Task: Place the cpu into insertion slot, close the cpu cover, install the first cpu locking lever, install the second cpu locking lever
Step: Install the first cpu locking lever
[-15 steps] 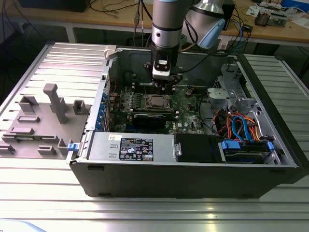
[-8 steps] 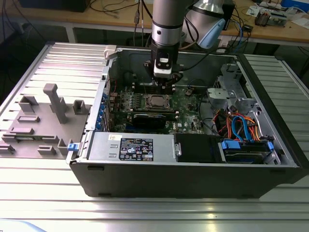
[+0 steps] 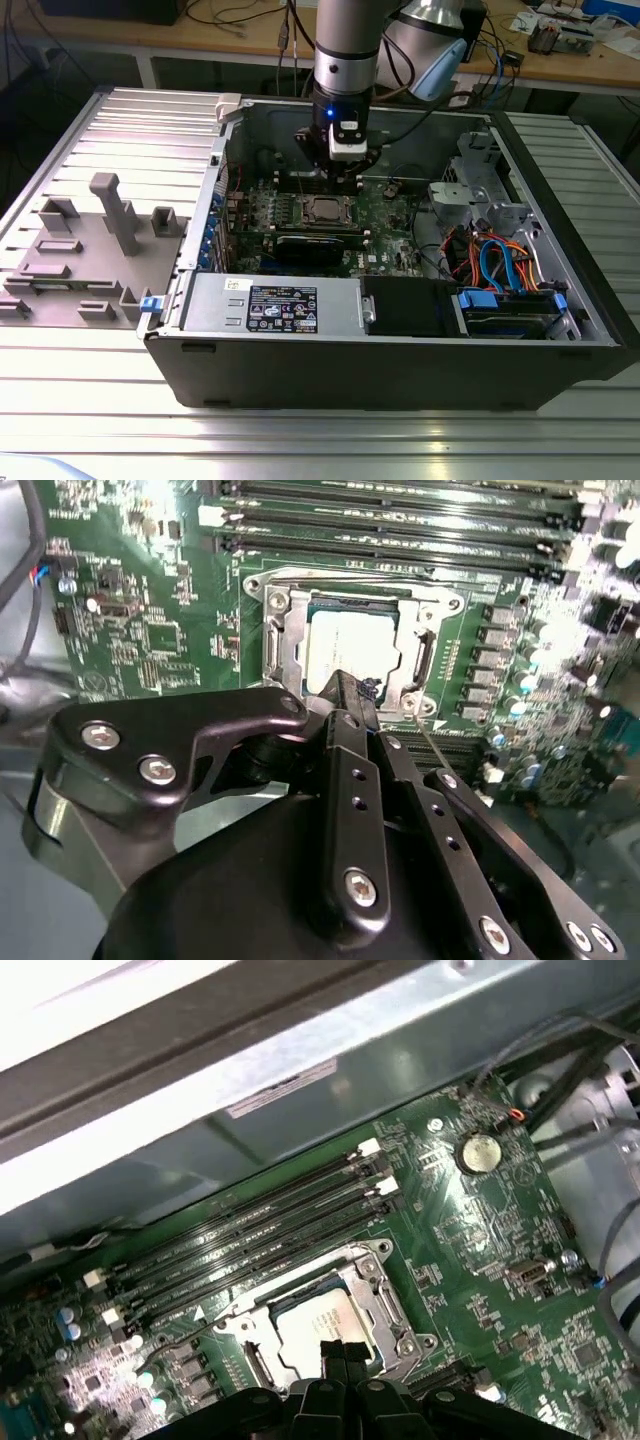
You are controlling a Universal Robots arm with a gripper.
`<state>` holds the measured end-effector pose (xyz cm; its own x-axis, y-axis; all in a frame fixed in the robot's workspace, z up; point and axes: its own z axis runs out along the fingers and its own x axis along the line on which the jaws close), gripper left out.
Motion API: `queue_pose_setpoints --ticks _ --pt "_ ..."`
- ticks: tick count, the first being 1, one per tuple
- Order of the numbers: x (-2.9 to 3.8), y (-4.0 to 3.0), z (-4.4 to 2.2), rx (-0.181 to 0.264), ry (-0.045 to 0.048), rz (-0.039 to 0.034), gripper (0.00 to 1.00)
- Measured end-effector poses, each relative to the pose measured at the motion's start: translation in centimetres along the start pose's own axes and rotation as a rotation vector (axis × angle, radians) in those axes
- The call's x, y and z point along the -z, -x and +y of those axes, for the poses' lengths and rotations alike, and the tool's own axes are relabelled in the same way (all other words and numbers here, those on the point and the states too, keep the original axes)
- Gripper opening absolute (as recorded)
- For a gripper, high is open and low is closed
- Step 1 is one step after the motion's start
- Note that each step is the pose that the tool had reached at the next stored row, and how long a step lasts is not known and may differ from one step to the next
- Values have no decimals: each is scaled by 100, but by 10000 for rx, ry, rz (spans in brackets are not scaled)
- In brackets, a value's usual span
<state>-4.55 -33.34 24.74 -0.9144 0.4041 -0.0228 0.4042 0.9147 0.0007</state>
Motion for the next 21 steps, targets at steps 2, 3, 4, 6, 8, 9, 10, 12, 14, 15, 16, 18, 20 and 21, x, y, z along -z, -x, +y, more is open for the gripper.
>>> queue_pose_setpoints --ticks 2,3,4,6,8,9,10,12,14,15,16,18,20,21 --pt "0 0 0 431 10 0 11" --pt "0 0 0 644 15 0 11" --pt "0 0 0 765 17 0 11" --pt "0 0 0 799 17 0 11" --pt "0 0 0 802 18 0 11" --pt "0 0 0 804 17 0 11" --pt "0 0 0 804 18 0 11" --pt "0 0 0 806 18 0 11" --pt "0 0 0 808 18 0 11" --pt "0 0 0 809 18 0 11" --pt "0 0 0 811 18 0 11" --pt "0 0 0 814 18 0 11" --pt "0 0 0 1007 23 0 11" --pt "0 0 0 1102 25 0 11"
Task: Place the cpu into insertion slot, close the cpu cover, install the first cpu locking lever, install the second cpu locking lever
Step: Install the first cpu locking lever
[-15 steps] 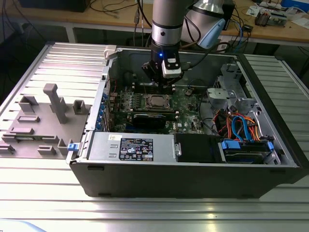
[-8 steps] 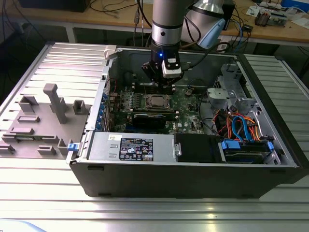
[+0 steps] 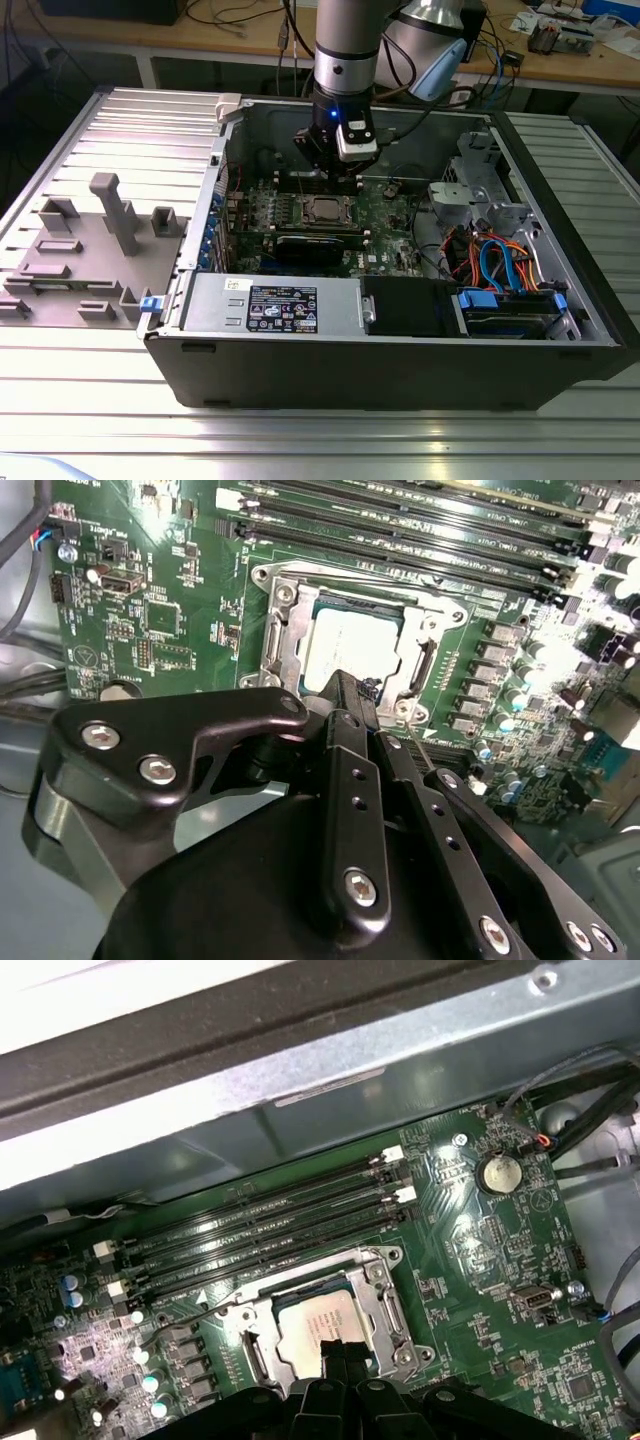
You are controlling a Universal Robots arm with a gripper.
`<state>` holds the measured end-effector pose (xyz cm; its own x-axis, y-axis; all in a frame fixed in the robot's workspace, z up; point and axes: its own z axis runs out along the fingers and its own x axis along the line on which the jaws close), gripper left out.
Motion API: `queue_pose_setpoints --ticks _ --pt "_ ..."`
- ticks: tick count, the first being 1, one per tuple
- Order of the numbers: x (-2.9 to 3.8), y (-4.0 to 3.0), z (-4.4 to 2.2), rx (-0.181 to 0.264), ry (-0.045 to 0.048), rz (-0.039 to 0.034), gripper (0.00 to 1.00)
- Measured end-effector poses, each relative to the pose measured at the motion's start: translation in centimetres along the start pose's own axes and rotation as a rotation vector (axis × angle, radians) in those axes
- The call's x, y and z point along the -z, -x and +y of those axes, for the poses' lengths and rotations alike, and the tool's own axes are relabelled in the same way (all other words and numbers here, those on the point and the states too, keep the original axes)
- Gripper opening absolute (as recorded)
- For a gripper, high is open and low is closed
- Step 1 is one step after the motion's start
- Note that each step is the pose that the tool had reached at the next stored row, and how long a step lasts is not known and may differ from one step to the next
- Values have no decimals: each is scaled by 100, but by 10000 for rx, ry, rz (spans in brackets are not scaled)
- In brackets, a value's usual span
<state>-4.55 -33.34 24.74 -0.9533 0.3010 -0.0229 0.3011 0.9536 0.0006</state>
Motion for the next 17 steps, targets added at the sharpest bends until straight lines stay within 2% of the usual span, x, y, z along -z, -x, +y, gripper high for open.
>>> queue_pose_setpoints --ticks 7,17 --pt "0 0 0 1186 26 0 11" --pt "0 0 0 1209 27 0 11"
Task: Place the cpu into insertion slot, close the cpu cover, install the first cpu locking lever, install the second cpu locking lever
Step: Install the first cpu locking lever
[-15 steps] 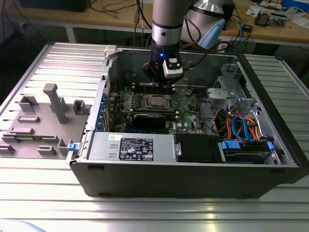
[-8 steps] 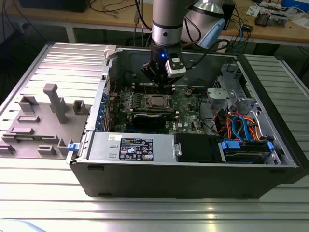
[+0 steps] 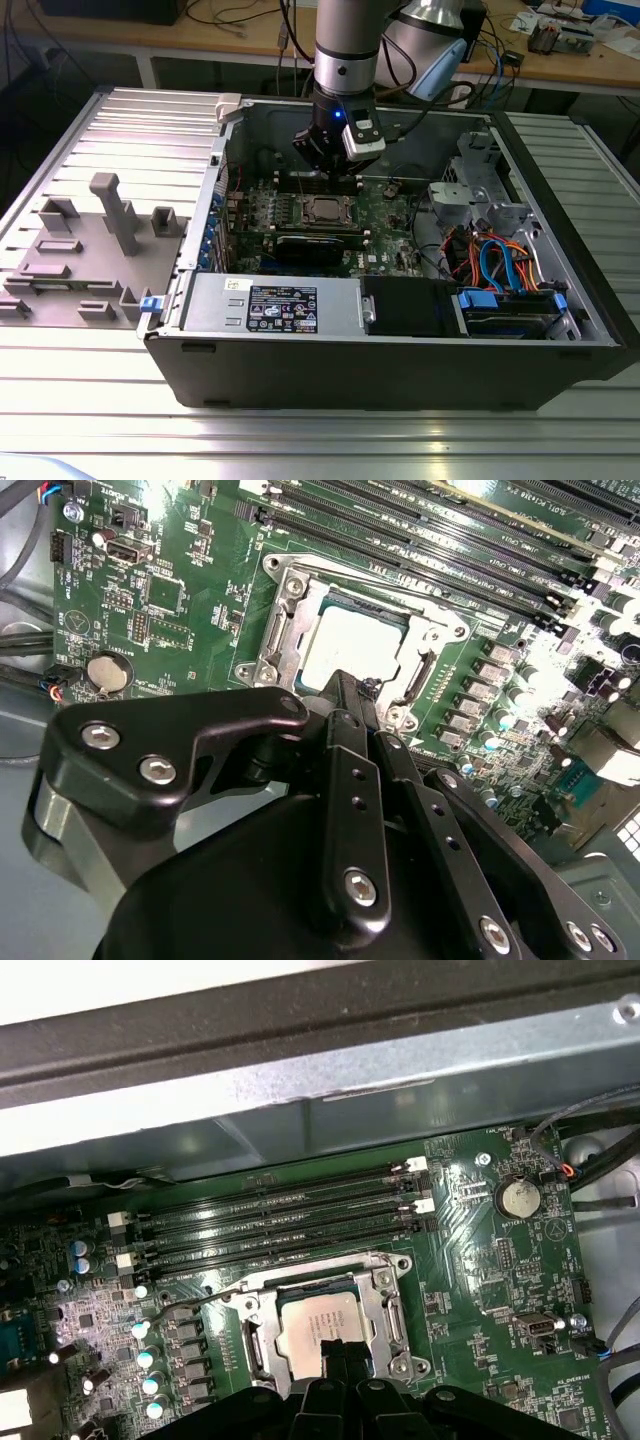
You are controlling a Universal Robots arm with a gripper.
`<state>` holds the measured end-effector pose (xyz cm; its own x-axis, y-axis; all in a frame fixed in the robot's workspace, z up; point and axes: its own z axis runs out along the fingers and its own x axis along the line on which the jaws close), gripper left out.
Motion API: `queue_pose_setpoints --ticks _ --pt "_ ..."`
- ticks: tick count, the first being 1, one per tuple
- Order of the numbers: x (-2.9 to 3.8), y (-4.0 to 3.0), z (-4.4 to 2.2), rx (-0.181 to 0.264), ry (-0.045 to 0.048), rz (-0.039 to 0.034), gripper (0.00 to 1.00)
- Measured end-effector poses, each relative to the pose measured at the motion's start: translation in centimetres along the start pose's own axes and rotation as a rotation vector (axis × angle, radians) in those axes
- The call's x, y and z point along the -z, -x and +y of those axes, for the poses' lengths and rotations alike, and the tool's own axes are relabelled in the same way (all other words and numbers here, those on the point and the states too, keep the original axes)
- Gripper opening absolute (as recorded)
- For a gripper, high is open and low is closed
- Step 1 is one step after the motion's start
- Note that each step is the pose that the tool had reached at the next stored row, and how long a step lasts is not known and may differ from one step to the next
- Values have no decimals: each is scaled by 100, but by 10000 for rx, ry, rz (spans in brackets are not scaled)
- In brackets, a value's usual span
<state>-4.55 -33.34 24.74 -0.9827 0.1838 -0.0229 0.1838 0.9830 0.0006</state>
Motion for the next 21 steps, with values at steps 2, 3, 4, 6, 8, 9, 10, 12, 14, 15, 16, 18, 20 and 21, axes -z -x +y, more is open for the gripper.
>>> queue_pose_setpoints --ticks 2,3,4,6,8,9,10,12,14,15,16,18,20,21 --pt "0 0 0 1 -1 1 11" --pt "0 0 0 1 -1 0 11" --pt "0 0 0 10 -1 0 11" --pt "0 0 0 116 0 1 11" --pt "0 0 0 466 8 0 11" --pt "0 0 0 646 13 0 11" --pt "0 0 0 886 18 0 11" --pt "0 0 0 1192 25 0 11" --pt "0 0 0 1197 25 1 11" --pt "0 0 0 1200 25 1 11" --pt "0 0 0 1201 24 0 11" --pt "0 0 0 1202 25 0 11" --pt "0 0 0 1203 25 1 11" --pt "0 0 0 1203 25 1 11"
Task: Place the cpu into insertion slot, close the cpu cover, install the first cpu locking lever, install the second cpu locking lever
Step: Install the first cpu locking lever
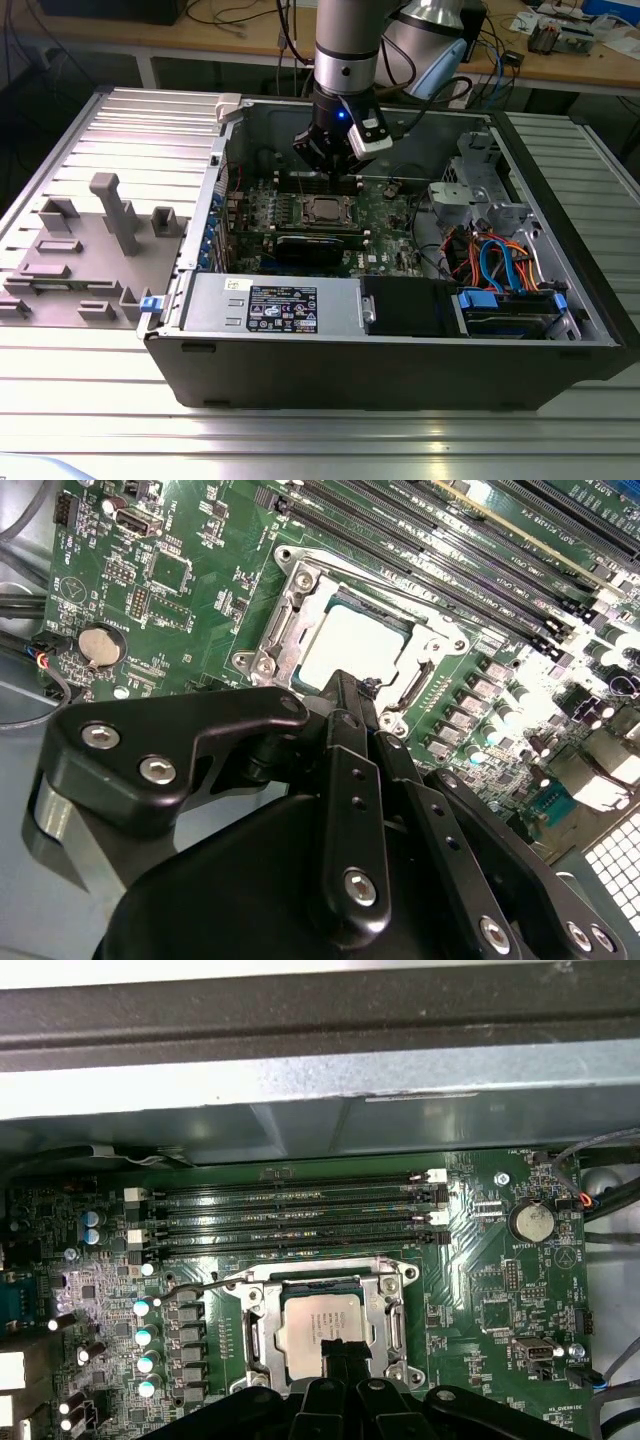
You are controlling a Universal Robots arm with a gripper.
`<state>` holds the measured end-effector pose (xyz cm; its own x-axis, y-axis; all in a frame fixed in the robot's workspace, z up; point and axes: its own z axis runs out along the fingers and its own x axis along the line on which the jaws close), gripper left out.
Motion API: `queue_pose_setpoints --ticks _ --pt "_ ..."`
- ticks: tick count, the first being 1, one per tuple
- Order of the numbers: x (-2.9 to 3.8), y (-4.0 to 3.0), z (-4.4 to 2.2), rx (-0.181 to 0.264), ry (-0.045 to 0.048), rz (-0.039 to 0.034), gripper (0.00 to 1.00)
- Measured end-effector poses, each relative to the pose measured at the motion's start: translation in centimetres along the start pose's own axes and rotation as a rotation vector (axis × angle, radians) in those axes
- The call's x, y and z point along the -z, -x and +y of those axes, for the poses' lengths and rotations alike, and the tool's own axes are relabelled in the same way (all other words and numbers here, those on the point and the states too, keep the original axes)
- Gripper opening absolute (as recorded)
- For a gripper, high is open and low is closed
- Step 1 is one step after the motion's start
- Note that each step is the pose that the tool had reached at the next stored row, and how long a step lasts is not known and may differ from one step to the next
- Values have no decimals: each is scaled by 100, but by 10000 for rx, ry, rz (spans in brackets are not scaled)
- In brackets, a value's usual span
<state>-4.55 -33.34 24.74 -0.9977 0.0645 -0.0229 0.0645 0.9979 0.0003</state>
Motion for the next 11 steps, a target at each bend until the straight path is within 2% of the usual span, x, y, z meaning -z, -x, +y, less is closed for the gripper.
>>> queue_pose_setpoints --ticks 7,11 --pt "0 0 0 106 3 0 11" --pt "-1 0 0 736 17 0 11"
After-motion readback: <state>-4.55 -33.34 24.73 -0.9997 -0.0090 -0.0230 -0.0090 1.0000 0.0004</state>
